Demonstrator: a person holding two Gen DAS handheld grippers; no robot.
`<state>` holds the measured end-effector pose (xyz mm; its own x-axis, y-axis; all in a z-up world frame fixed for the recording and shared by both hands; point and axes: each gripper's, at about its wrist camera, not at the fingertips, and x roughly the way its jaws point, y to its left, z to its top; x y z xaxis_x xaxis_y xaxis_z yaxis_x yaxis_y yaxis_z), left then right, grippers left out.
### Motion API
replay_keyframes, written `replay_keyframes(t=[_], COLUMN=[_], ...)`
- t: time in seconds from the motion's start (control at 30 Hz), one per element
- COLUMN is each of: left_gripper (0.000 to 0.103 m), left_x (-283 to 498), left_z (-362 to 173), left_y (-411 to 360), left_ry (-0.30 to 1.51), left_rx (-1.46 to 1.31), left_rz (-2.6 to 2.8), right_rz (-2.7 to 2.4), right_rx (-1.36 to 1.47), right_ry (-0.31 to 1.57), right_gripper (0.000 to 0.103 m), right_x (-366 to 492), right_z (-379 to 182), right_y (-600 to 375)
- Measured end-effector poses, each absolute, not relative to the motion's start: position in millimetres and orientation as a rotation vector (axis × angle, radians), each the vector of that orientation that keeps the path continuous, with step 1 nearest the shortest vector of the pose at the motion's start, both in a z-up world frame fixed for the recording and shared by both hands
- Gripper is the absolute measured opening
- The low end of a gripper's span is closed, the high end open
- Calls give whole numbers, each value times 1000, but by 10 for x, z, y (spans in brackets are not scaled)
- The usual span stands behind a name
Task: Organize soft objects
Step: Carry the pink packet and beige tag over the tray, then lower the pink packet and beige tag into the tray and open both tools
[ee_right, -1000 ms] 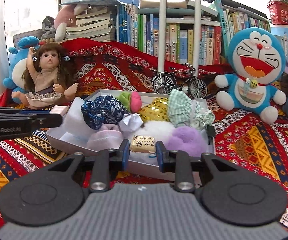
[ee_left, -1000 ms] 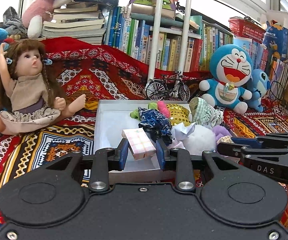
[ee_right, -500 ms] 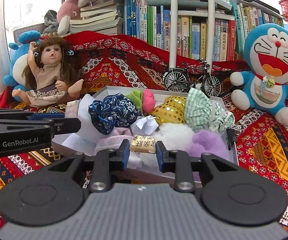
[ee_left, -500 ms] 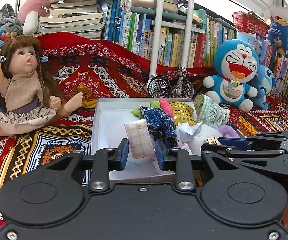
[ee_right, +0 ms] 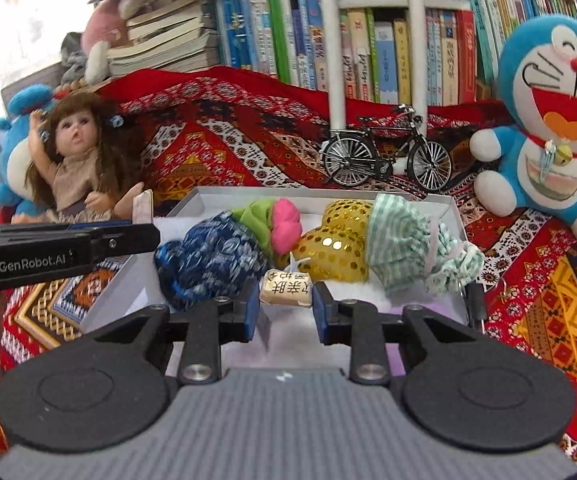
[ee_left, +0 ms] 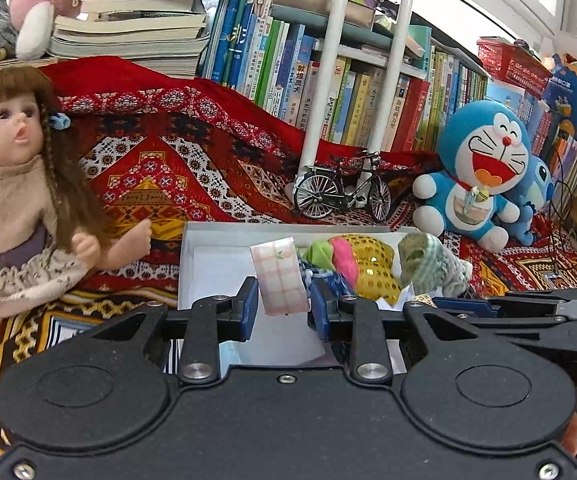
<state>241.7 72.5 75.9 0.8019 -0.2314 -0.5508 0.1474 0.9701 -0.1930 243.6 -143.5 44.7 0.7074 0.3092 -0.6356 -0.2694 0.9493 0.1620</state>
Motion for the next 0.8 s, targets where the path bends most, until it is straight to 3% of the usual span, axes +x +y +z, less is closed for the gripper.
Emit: replay_keyframes(t=[0.8], left_gripper=[27], left_x=[2943], left_z=[661], left_y=[564], left_ry=[692], left_rx=[-109], left_rz=[-232], right_rz=[260], right_rx=[179], right_ry=[813], right_gripper=[34], right_x=[2818], right_z=[284], right_y=[-1683])
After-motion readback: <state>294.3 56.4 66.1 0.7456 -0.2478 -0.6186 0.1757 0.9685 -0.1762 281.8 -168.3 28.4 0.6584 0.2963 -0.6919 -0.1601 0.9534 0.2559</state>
